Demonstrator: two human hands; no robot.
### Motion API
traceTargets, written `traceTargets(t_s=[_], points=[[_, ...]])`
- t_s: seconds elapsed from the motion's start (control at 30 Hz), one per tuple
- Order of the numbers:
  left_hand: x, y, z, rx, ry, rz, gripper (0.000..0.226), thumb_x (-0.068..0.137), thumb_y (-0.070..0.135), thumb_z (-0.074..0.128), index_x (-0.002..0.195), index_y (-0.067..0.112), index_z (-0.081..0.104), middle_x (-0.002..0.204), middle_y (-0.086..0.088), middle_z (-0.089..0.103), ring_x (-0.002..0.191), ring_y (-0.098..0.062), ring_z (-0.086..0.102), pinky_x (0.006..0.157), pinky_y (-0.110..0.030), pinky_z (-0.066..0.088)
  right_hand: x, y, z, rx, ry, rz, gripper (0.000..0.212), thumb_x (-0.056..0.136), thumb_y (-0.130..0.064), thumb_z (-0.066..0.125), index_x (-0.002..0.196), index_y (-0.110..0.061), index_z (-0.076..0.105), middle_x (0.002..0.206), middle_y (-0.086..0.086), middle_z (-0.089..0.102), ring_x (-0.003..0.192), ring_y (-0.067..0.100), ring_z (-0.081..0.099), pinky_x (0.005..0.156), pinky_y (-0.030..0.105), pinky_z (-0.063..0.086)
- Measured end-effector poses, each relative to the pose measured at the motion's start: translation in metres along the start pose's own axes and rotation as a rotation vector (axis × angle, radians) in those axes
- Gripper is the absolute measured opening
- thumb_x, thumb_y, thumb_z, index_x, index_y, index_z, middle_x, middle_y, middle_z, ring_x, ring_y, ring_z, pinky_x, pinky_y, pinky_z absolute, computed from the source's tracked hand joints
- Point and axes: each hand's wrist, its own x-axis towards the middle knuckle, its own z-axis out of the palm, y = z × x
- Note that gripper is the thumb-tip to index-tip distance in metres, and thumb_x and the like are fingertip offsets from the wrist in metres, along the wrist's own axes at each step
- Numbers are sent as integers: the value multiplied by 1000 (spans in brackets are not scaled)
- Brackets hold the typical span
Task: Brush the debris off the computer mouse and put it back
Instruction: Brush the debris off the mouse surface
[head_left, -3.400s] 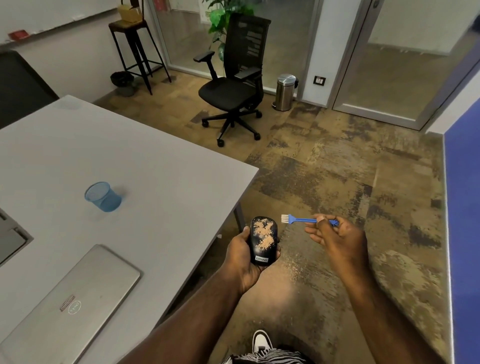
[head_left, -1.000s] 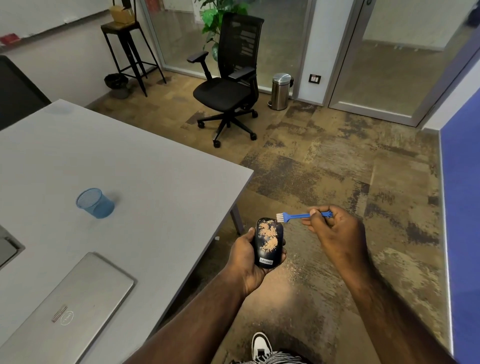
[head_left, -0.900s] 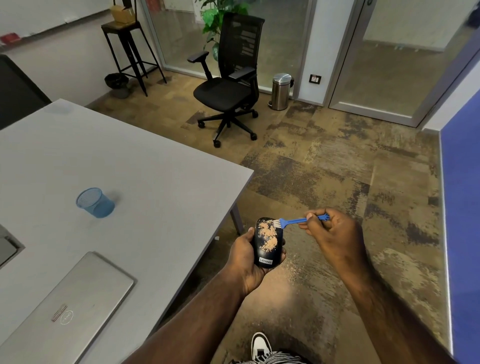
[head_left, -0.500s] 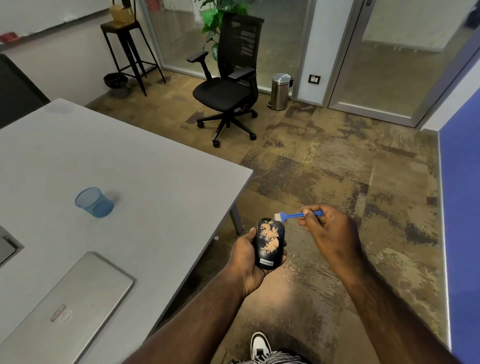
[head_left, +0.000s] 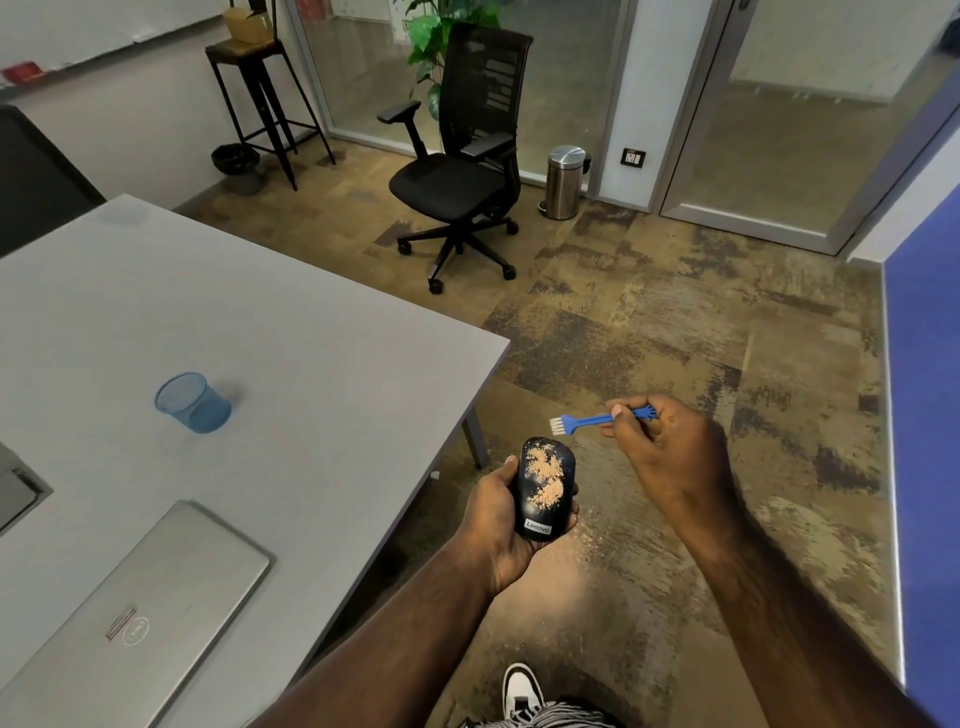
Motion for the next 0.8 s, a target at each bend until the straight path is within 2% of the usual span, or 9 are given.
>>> traceTargets(t_s=[0.1, 0.3, 0.4, 0.5, 0.57, 0.63, 0.73, 0.8], points=[[0, 1, 0, 2, -1, 9, 58, 103, 42, 26, 111, -2, 62, 84, -23, 68, 72, -31, 61, 58, -32, 57, -2, -3, 0, -15, -73, -42, 10, 91, -21, 67, 96, -19, 75, 66, -6, 71, 42, -5, 54, 36, 7, 30], [2, 0, 0, 13, -8, 12, 59, 103, 42, 26, 117, -3, 60, 83, -23, 69, 71, -31, 61, 59, -32, 57, 0, -6, -1, -105, -20, -49, 13, 92, -18, 67, 99, -11, 76, 55, -18, 56, 47, -12, 54, 36, 6, 31], [4, 0, -1, 22, -14, 23, 59, 102, 42, 26, 113, -3, 62, 82, -23, 70, 70, -31, 62, 61, -33, 57, 0, -9, -2, -83, -74, -82, 12, 91, -22, 67, 96, -15, 76, 61, -14, 65, 47, -8, 56, 38, 6, 32], [6, -2, -1, 32, -15, 23, 59, 102, 43, 27, 112, -3, 63, 83, -23, 70, 69, -31, 63, 61, -34, 57, 3, -13, -1, -166, -121, -103, 11, 91, -21, 68, 96, -15, 76, 62, -17, 60, 52, -9, 59, 41, 5, 36], [5, -2, -1, 36, -13, 14, 58, 102, 42, 27, 113, -3, 62, 82, -23, 70, 69, -31, 63, 59, -33, 58, 8, -14, -2, -231, -103, -76, 13, 92, -21, 67, 97, -15, 77, 61, -13, 59, 44, -2, 55, 43, 4, 38], [5, -3, -1, 43, -14, 7, 58, 102, 43, 28, 115, -3, 61, 83, -22, 70, 69, -31, 63, 60, -33, 57, 12, -16, -4, -226, -81, -75, 13, 92, -21, 67, 96, -13, 76, 60, -12, 58, 44, -2, 54, 43, 3, 37], [5, -2, -2, 59, -14, 18, 59, 102, 44, 27, 113, -2, 63, 84, -22, 70, 67, -30, 65, 62, -34, 57, 11, -18, -6, -162, -123, -117, 9, 90, -19, 69, 92, -14, 76, 60, -21, 56, 55, -18, 57, 42, 1, 35], [6, -2, -2, 62, -12, 25, 59, 102, 44, 27, 112, -1, 64, 83, -22, 70, 67, -30, 65, 62, -34, 57, 11, -18, -6, -192, -159, -117, 10, 90, -20, 68, 93, -16, 76, 60, -22, 56, 57, -18, 57, 43, 3, 38]])
